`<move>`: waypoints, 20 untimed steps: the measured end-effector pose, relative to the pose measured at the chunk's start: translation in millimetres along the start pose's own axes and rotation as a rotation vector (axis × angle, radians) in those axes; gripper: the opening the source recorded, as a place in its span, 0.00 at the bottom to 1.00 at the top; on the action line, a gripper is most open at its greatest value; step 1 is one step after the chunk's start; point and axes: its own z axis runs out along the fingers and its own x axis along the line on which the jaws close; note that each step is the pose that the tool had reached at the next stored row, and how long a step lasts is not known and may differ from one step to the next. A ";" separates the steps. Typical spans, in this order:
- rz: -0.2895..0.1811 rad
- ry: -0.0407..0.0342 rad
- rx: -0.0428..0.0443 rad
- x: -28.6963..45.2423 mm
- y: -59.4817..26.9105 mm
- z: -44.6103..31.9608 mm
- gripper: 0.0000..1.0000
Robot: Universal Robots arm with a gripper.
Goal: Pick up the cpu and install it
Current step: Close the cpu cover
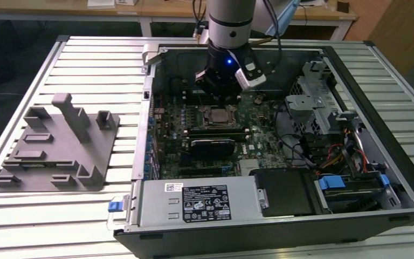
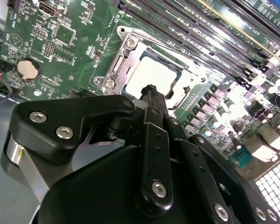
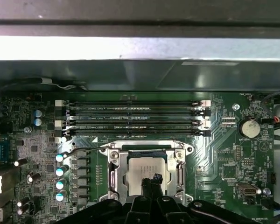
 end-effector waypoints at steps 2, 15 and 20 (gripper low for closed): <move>0.000 0.0000 0.0000 0.6 -0.2 1.4 0.11; 0.000 0.0000 -0.0006 8.8 -5.3 8.3 0.11; 0.000 0.0001 -0.0006 11.6 -5.6 9.6 0.11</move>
